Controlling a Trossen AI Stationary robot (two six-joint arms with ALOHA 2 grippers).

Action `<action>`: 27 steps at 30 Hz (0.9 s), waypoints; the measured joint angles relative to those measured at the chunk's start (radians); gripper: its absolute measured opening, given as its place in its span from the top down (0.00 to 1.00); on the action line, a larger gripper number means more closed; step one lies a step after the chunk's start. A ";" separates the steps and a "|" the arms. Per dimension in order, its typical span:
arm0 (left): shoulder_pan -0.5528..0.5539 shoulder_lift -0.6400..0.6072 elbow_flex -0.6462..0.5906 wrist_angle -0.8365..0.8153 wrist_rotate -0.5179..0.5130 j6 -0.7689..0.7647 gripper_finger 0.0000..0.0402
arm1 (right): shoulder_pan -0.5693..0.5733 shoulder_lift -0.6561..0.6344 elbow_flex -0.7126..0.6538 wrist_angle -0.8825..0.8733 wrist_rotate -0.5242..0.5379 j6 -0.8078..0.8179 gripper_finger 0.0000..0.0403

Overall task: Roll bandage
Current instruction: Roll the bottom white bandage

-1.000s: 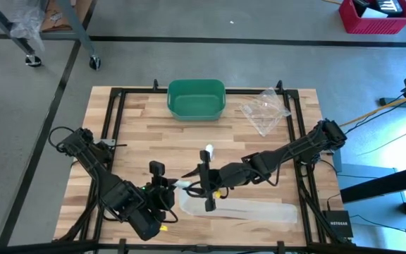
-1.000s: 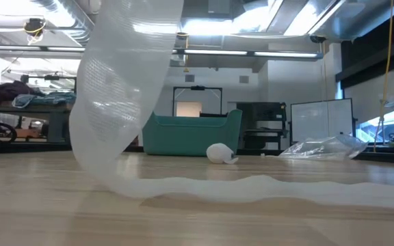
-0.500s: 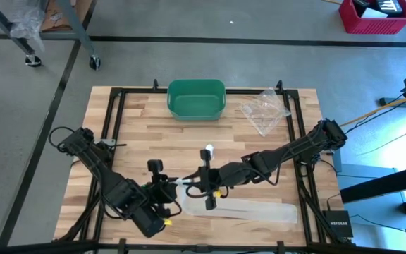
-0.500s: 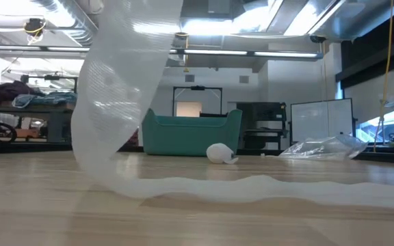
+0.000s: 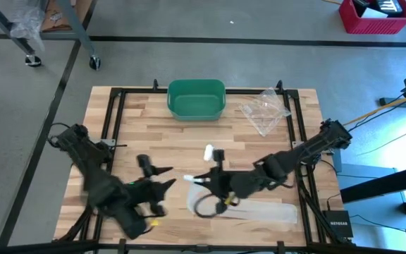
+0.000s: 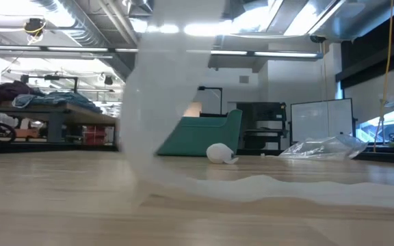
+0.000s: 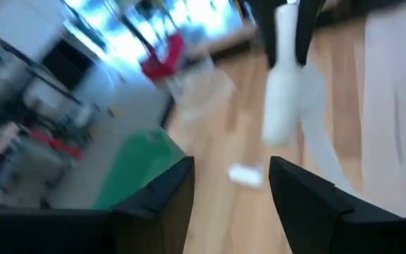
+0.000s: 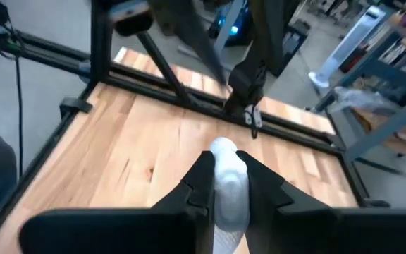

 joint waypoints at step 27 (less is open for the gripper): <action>-0.132 -0.198 -0.351 -0.153 -0.295 -0.618 0.78 | -0.168 -0.073 -0.464 1.017 -0.356 -0.077 0.88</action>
